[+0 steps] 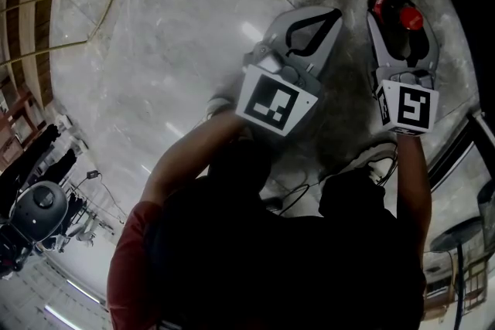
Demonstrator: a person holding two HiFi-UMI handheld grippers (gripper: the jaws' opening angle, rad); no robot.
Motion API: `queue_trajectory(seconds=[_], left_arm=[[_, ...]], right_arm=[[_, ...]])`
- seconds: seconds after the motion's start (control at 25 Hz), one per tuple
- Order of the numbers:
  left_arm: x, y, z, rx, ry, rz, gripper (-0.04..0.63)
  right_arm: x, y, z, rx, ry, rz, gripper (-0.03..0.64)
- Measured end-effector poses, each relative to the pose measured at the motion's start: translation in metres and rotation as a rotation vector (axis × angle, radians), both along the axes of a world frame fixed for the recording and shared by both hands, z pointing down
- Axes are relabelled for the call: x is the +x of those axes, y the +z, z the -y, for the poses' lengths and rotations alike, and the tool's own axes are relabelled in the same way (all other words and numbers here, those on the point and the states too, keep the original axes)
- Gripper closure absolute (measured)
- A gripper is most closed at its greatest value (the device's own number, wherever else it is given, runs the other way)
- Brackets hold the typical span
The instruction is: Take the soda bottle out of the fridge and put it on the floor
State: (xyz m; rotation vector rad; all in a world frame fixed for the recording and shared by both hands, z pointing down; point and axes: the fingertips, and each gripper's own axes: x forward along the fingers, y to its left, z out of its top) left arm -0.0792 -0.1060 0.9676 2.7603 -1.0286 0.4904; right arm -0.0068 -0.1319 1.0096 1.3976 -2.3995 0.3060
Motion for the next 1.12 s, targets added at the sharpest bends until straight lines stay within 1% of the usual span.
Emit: queue_trajectory(seconds=[0.16,0.28,0.56,0.88,1.12], left_arm=[[-0.001,0.0,0.0,-0.003,0.0,-0.002,0.595],[-0.001,0.0,-0.001,0.0,0.004,0.001,0.595],[-0.003,0.0,-0.004,0.0,0.002,0.004,0.595],[-0.005,0.003,-0.012,0.0,0.008,0.014,0.595],[-0.003,0.005,-0.018,-0.005,0.021,0.022,0.595]], right_arm=[[-0.003,0.0,-0.002,-0.008,-0.008,0.002,0.288],[-0.003,0.0,-0.006,-0.002,-0.013,-0.005,0.285],[0.008,0.004,-0.025,-0.054,0.044,0.026,0.285],[0.012,-0.005,-0.049,-0.03,0.041,0.008,0.287],[0.006,-0.008,-0.054,-0.027,0.029,0.013,0.287]])
